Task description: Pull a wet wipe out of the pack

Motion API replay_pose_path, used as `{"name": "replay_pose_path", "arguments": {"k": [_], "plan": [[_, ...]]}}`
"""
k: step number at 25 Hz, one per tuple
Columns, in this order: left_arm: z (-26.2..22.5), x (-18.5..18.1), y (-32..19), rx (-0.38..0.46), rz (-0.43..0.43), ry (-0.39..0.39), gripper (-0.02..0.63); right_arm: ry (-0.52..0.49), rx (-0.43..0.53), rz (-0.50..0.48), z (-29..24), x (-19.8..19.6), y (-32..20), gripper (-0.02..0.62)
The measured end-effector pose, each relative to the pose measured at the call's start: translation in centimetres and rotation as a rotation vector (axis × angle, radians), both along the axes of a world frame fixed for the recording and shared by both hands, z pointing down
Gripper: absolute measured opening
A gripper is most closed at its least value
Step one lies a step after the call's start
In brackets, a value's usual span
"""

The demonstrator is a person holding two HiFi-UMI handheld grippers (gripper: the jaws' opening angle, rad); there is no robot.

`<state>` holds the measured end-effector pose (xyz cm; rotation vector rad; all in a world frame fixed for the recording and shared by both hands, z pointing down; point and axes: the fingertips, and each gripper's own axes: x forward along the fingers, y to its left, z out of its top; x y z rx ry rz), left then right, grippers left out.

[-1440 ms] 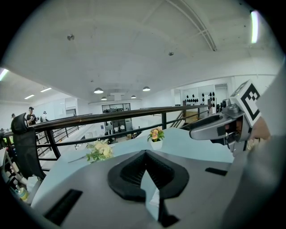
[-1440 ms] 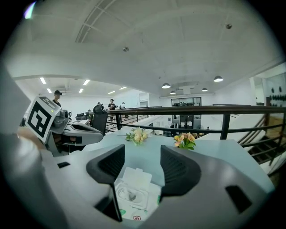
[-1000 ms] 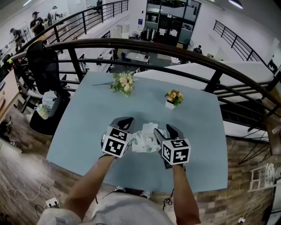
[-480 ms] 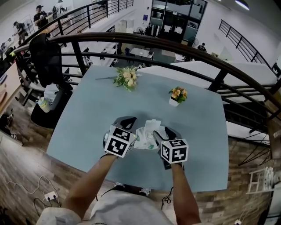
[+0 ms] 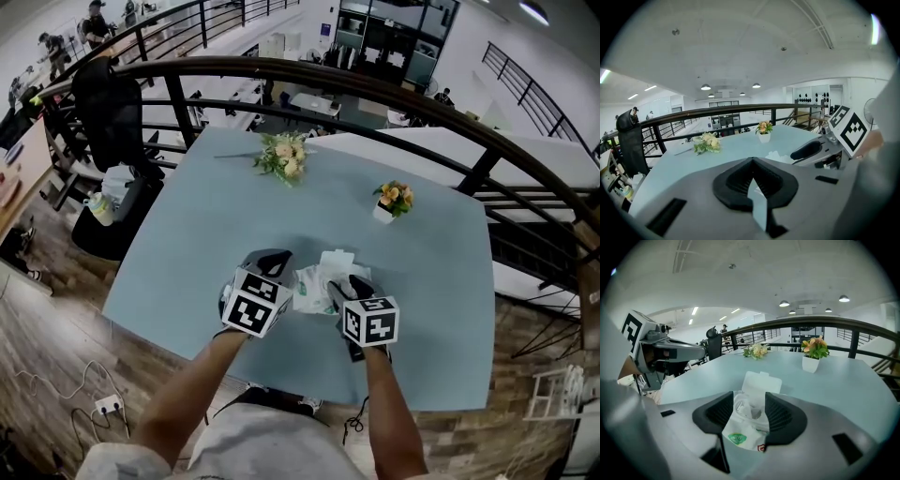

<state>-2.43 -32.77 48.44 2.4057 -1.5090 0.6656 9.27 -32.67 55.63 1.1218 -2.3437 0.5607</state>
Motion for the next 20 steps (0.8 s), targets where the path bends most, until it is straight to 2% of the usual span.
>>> {"name": "replay_pose_path", "arguments": {"k": [13,20], "plan": [[1.0,-0.6,0.9,-0.026,-0.016,-0.009,-0.006,0.018,-0.047,-0.015,2.3,-0.7,0.3,0.138],[1.2,-0.8,0.9,-0.035,-0.020,-0.005,-0.005,0.019,-0.066,-0.029,2.7,-1.1,0.6,0.121]]}}
